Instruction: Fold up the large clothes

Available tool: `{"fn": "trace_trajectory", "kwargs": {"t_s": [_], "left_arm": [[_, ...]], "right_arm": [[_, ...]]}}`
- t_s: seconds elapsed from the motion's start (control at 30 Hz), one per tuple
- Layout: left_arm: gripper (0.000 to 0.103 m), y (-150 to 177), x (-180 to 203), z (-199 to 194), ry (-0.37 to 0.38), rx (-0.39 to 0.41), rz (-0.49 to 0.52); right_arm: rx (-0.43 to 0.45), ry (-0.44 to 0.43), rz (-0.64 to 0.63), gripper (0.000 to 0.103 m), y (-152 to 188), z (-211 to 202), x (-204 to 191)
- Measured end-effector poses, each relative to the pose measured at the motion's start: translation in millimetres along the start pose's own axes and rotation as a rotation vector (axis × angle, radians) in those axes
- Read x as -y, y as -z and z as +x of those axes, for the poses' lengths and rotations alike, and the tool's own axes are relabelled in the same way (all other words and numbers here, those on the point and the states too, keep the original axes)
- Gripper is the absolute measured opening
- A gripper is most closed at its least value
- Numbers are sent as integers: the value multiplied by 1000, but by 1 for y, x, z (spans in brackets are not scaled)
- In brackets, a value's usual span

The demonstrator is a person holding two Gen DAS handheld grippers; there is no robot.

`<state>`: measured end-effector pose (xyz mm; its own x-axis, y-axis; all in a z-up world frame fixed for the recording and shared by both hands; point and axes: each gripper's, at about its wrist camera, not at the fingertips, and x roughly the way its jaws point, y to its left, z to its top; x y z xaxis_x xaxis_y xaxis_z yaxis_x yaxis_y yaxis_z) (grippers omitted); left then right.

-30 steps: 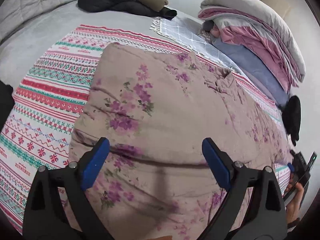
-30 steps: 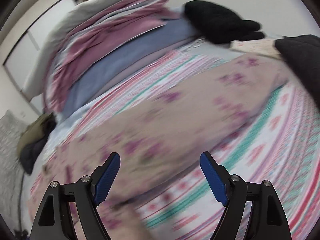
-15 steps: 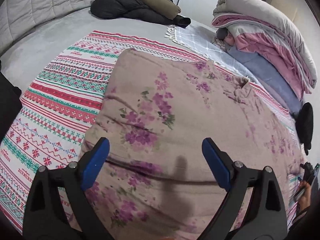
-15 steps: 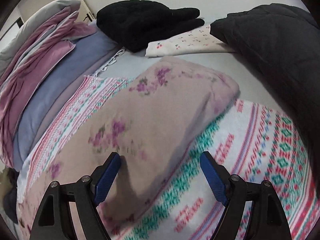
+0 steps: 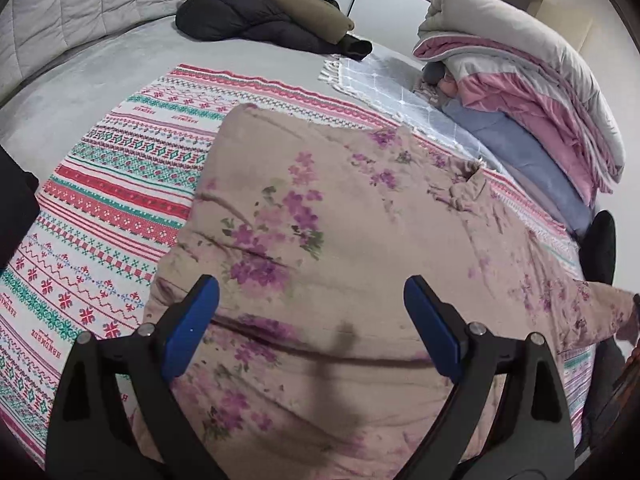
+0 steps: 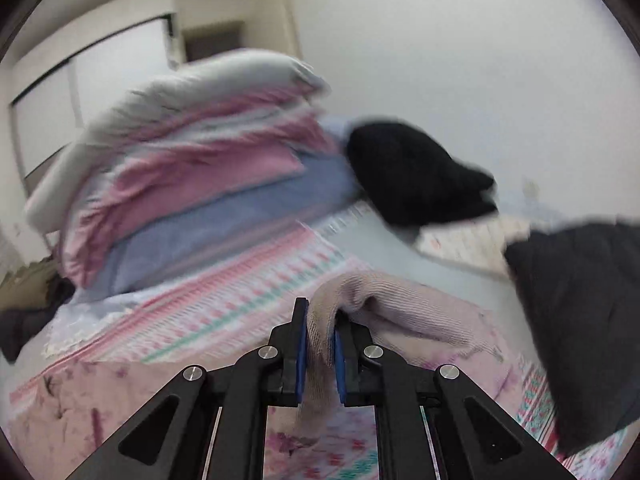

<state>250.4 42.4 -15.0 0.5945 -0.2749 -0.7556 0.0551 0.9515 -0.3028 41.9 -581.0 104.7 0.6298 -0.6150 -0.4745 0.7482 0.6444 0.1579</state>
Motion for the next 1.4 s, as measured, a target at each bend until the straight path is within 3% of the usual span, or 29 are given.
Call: {"fn": "trace_trajectory", "kwargs": {"t_s": [0.17, 0.3, 0.4, 0.53, 0.67, 0.77, 0.83, 0.93, 1.07, 1.17, 1.2, 1.27, 1.3, 1.37, 1.4], "left_arm": [[93, -6, -1, -17, 60, 26, -28], [93, -9, -2, -23, 69, 41, -16], [93, -9, -4, -26, 58, 52, -7], [93, -9, -7, -25, 54, 49, 2], [93, -7, -11, -21, 51, 40, 5], [93, -5, -15, -15, 50, 30, -2], [93, -4, -15, -9, 62, 17, -5], [93, -1, -11, -4, 100, 5, -3], [93, 5, 3, 5, 195, -24, -3], [89, 10, 17, 12, 270, -39, -1], [87, 12, 23, 14, 299, -42, 2], [83, 16, 32, 20, 328, -47, 5], [73, 19, 37, 24, 331, -52, 8], [47, 23, 44, 33, 305, -72, 24], [16, 26, 47, 36, 294, -82, 42]], "right_arm": [[140, -149, -197, 10, -5, -71, -111], [153, -301, -305, 10, 17, -108, -193], [138, -400, -430, 11, 54, -124, -255], [8, -541, -547, 11, 123, -121, -322], [-174, -599, -671, 11, 200, -97, -369], [-317, -620, -704, 12, 246, -70, -379], [-364, -605, -727, 13, 267, -61, -380], [-310, -606, -743, 16, 269, -69, -375], [-387, -631, -709, 24, 252, -77, -369], [-440, -720, -612, 56, 240, -91, -353], [-441, -744, -583, 71, 235, -97, -346], [-425, -780, -536, 75, 224, -106, -332], [-419, -778, -528, 75, 219, -108, -329], [-396, -762, -490, 75, 208, -111, -318], [-388, -755, -471, 75, 205, -110, -313]]}}
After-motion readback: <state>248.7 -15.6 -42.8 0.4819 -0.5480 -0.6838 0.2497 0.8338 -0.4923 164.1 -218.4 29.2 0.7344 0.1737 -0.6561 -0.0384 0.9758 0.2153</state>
